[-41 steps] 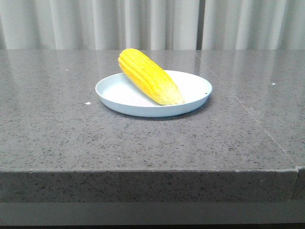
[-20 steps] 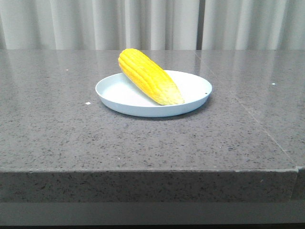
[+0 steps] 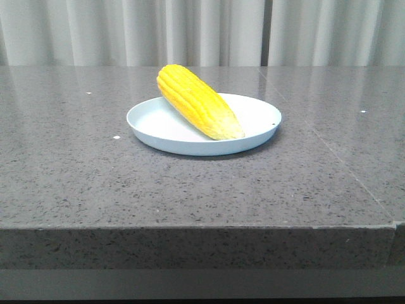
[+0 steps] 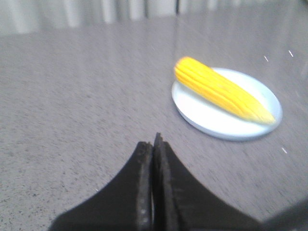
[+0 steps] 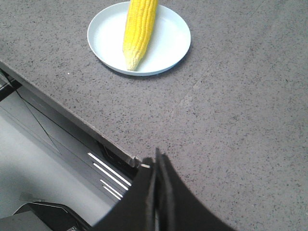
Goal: Place corn on plate with both arms
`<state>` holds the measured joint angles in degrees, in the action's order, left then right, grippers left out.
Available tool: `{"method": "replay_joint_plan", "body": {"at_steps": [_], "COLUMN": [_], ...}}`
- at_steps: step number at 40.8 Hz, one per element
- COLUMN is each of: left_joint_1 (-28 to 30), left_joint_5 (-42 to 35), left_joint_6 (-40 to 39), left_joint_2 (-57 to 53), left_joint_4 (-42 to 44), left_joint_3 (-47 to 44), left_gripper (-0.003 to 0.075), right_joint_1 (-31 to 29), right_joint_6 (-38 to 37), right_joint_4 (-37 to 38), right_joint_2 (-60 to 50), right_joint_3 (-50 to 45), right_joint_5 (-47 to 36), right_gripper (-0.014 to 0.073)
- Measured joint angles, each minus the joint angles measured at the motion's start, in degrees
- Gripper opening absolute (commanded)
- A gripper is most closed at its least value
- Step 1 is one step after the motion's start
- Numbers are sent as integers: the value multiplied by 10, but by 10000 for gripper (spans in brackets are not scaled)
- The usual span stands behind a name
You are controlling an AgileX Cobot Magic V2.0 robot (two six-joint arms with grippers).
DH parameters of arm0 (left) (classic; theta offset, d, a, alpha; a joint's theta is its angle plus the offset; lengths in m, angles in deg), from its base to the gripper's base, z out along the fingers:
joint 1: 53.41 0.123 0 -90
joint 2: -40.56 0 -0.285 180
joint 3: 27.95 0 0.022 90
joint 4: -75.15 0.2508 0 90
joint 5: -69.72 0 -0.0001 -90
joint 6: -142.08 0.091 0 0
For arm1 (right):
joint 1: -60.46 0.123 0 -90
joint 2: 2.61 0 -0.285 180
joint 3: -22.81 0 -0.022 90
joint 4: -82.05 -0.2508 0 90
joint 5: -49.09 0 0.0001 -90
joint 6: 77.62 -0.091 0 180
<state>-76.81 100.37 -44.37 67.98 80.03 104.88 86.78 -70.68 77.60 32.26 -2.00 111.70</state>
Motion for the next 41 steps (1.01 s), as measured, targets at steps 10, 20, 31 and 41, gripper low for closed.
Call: {"method": "replay_joint_plan", "body": {"at_steps": [10, 20, 31, 41], "left_joint_1": [128, 201, 204, 204], "left_joint_5": [-152, -262, -284, -283], "left_joint_6": [0, 0, -1, 24], "left_joint_2": [-115, -199, -200, -200], "left_joint_4": [-76, -84, -84, -79], "left_joint_3": [-180, -302, -306, -306], "left_gripper": [-20, -20, -20, -20], "right_joint_1": [0, 0, 0, 0], "right_joint_6": [0, 0, 0, 0], "right_joint_4": [0, 0, 0, 0], "right_joint_2": [0, 0, 0, 0], "right_joint_3": [0, 0, 0, 0], "right_joint_5": [0, 0, 1, 1], "right_gripper": [-70, -70, -70, -70]}}
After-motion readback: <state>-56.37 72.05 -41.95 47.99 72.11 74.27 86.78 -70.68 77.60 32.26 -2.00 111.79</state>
